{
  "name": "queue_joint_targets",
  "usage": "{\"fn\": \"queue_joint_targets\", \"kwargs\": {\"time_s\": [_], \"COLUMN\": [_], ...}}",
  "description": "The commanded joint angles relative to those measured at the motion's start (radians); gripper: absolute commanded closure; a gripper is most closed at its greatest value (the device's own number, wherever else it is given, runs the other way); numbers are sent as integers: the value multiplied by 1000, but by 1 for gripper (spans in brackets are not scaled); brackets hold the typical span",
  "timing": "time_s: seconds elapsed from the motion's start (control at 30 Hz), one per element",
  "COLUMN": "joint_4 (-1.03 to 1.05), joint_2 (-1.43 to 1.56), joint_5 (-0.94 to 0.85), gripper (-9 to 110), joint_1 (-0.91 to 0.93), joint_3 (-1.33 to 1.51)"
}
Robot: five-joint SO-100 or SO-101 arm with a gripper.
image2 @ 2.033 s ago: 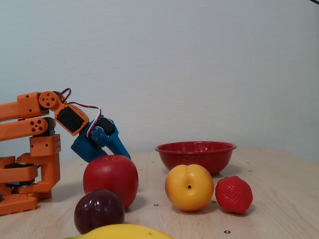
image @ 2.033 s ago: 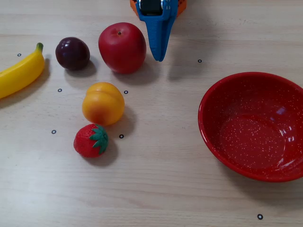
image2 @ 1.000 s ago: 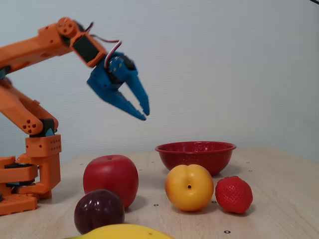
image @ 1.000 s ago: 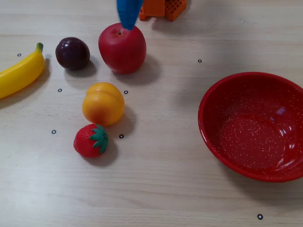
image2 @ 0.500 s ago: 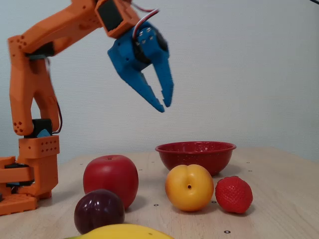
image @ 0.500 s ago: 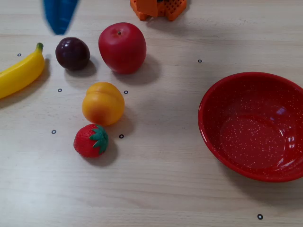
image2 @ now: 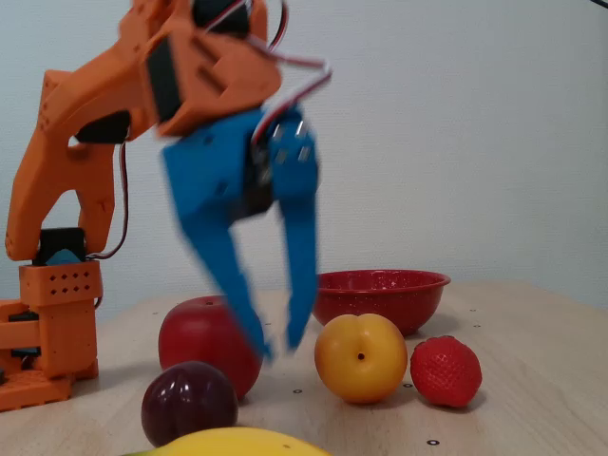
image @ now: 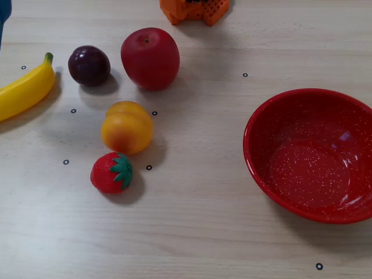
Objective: Put the banana in the red bowl.
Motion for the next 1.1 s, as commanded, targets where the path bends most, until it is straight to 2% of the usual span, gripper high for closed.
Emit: {"fn": "queue_joint_targets", "kwargs": {"time_s": [0.0,0.03,0.07,0.13,0.4,0.53,0.8,1.07], "joint_4": [-3,2,5,3,23,26,-23,-190], "joint_2": [26,11,-3,-26,-75,-101,-166,-215], "joint_5": [109,137,156,186,270,331,422,471], "gripper": [101,101,95,76,55,51,51,54], "joint_1": [-38,-48,-55,-74,-83,-84,-91,-101], "joint_3": [-118,-129,-137,-147,-173,-179,-186,-138]}}
